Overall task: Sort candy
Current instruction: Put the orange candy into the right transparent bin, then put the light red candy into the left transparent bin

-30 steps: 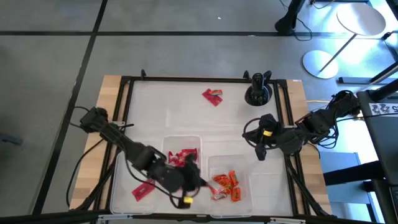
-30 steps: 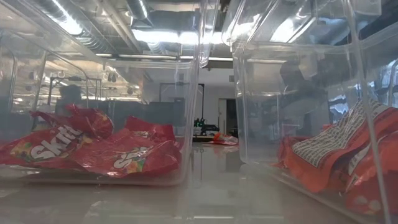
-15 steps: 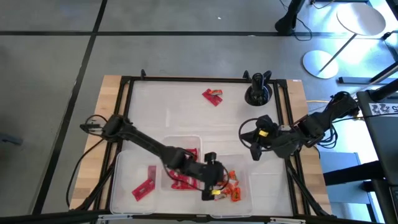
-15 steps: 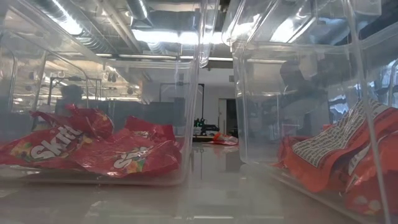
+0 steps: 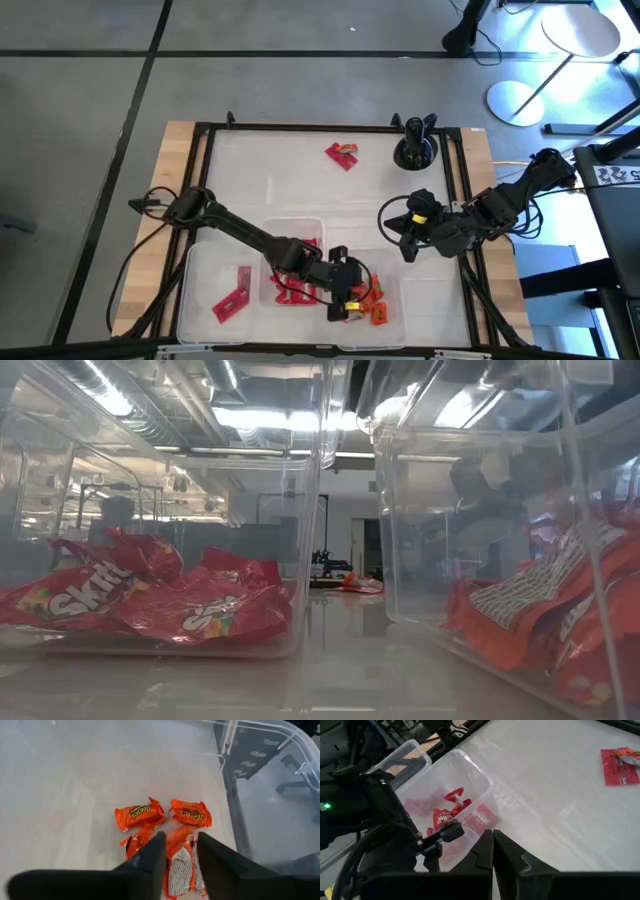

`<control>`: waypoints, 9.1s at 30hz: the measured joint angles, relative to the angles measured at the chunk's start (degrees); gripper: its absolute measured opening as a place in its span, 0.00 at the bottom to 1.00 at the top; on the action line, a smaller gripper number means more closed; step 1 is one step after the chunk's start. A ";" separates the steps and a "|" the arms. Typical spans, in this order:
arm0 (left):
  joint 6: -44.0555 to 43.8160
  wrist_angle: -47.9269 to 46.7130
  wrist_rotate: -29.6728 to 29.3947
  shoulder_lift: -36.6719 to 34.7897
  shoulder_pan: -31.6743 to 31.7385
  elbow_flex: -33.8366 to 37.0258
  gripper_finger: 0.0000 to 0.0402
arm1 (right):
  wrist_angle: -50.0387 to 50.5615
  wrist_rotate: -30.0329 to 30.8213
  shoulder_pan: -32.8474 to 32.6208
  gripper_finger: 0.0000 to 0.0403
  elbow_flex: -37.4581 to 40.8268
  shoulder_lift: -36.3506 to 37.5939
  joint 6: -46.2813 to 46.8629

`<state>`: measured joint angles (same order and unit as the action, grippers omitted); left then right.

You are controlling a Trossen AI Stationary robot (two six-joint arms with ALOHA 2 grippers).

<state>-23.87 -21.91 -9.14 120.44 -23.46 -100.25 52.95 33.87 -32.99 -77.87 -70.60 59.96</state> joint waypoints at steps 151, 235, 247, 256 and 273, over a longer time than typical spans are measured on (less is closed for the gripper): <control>6.02 -18.90 -0.18 -44.26 27.36 38.01 0.01 | -28.80 -34.91 70.16 0.65 -3.07 -47.86 -40.87; 19.62 -22.57 10.14 -44.24 31.76 36.79 0.00 | 9.27 -35.43 27.16 0.63 -13.40 -25.01 -45.83; 14.16 -25.62 10.07 -44.24 29.72 36.79 0.01 | -3.85 -27.45 46.48 0.68 -13.25 -25.50 -44.72; 12.96 -25.91 10.07 -44.24 28.65 36.79 0.01 | -6.29 -24.23 55.08 0.91 -13.14 -33.23 -37.27; 7.39 -25.51 9.85 -44.24 28.29 36.79 0.01 | -9.40 -28.51 56.74 0.81 -13.11 -52.62 -33.25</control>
<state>-16.49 -47.42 0.71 76.20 4.83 -63.46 43.55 5.36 23.75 -90.98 -123.22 26.71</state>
